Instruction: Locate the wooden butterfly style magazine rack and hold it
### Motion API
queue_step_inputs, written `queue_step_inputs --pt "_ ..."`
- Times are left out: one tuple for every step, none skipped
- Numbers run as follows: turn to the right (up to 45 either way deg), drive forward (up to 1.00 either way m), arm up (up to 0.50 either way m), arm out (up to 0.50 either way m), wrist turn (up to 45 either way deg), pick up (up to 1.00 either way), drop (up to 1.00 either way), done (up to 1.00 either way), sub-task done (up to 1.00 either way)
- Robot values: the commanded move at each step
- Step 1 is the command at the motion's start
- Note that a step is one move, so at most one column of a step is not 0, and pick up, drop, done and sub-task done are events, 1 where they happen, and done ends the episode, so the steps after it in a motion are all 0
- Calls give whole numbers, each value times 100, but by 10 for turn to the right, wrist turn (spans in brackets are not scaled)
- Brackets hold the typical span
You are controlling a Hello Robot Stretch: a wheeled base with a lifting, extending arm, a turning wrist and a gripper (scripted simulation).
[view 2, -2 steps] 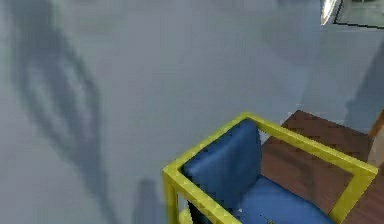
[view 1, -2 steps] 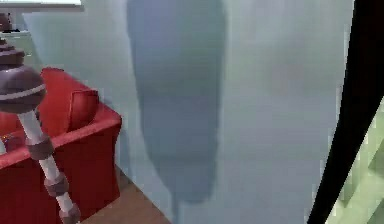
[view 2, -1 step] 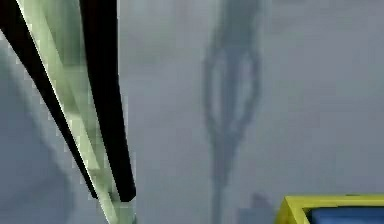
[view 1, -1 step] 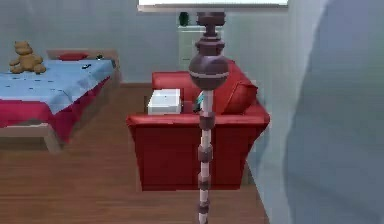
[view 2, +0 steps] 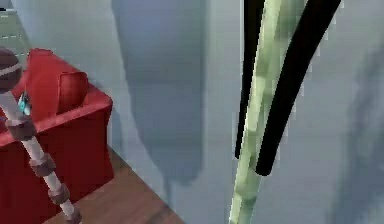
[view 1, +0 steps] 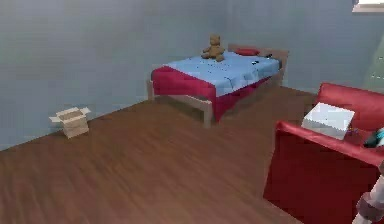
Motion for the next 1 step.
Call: queue_step_inputs --pt "-390 0 0 0 0 0 0 0 0"
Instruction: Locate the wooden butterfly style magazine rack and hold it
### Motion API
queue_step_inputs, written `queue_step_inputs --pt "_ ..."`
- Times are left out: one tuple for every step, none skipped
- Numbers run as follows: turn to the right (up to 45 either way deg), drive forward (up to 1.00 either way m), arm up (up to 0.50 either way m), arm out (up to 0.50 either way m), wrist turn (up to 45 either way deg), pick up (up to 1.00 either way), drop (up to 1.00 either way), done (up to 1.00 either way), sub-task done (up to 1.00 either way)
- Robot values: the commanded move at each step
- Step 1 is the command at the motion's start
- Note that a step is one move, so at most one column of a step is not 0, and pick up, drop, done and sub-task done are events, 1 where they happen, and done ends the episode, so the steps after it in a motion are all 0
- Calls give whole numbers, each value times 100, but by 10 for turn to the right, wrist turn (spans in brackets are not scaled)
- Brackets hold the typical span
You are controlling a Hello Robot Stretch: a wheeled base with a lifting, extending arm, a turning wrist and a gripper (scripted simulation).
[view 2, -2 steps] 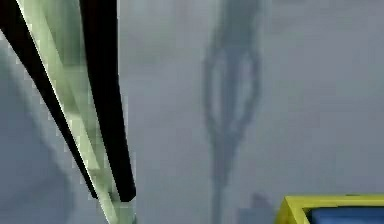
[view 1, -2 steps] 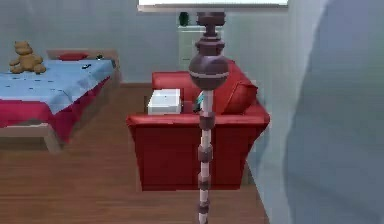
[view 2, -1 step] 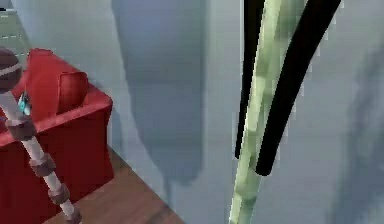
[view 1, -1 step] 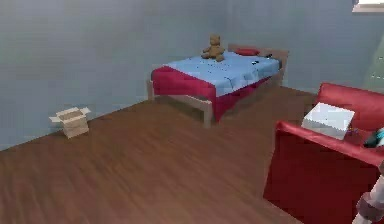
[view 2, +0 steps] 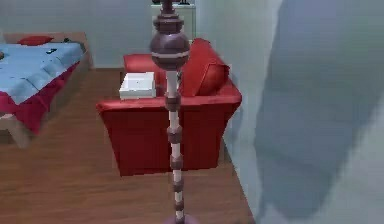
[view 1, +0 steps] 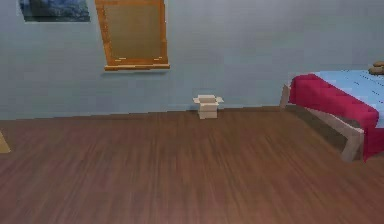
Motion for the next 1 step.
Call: queue_step_inputs --pt "0 55 0 0 0 0 0 0 0"
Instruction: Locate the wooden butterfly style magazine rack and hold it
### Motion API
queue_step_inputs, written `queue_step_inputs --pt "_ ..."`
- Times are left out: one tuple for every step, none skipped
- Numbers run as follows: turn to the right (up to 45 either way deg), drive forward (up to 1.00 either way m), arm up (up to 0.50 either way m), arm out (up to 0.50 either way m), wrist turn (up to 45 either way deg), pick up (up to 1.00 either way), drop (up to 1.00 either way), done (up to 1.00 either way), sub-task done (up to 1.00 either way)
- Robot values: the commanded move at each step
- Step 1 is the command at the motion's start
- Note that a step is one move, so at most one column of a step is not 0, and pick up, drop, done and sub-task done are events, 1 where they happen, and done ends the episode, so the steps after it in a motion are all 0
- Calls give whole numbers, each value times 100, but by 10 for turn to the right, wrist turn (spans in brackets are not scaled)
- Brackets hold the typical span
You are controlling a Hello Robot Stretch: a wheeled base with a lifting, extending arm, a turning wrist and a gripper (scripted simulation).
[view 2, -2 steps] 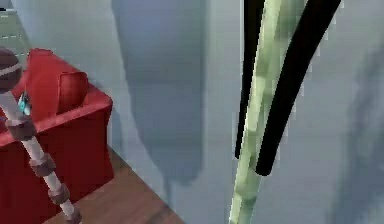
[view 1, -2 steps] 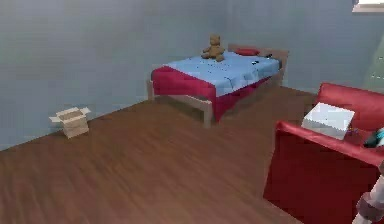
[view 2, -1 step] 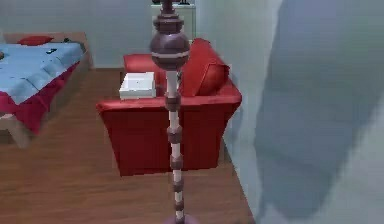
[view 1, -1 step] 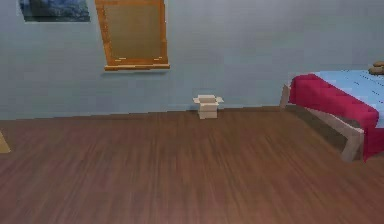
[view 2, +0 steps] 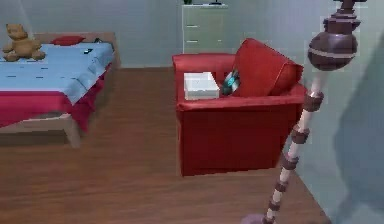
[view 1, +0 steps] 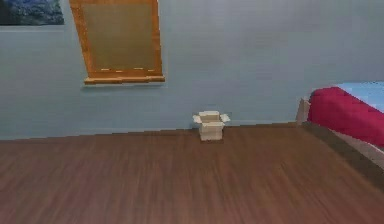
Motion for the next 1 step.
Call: queue_step_inputs --pt "-450 0 0 0 0 0 0 0 0"
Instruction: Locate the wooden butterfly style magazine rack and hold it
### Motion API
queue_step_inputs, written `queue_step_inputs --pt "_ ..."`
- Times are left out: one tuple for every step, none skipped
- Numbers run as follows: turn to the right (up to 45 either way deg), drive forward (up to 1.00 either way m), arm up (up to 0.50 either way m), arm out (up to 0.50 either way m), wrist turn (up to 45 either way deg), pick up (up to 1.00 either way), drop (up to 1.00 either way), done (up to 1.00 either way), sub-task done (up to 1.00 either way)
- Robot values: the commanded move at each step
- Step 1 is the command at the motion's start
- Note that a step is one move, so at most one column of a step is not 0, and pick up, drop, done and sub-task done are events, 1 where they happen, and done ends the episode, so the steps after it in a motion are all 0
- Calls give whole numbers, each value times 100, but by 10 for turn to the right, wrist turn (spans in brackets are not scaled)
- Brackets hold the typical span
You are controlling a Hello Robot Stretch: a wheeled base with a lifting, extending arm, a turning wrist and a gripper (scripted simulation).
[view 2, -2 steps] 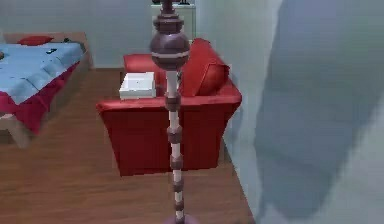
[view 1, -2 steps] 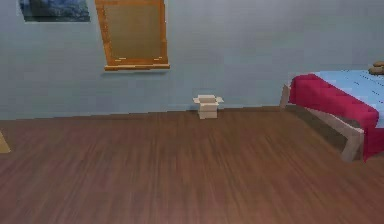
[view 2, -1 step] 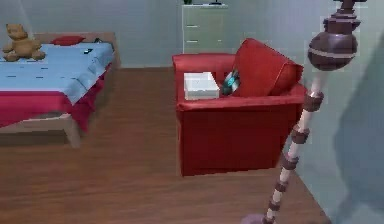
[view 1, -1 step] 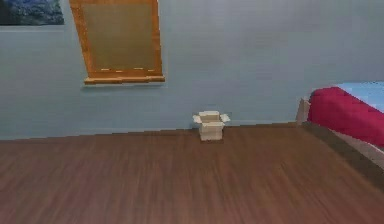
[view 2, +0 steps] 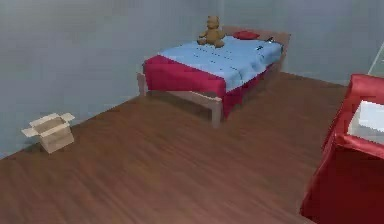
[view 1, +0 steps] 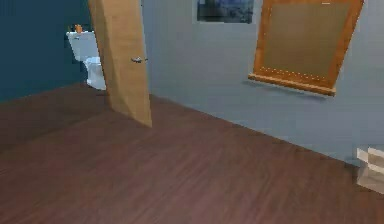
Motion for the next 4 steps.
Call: queue_step_inputs --pt "-450 0 0 0 0 0 0 0 0" --pt "0 100 0 0 0 0 0 0 0" --pt "0 100 0 0 0 0 0 0 0" --pt "0 25 0 0 0 0 0 0 0"
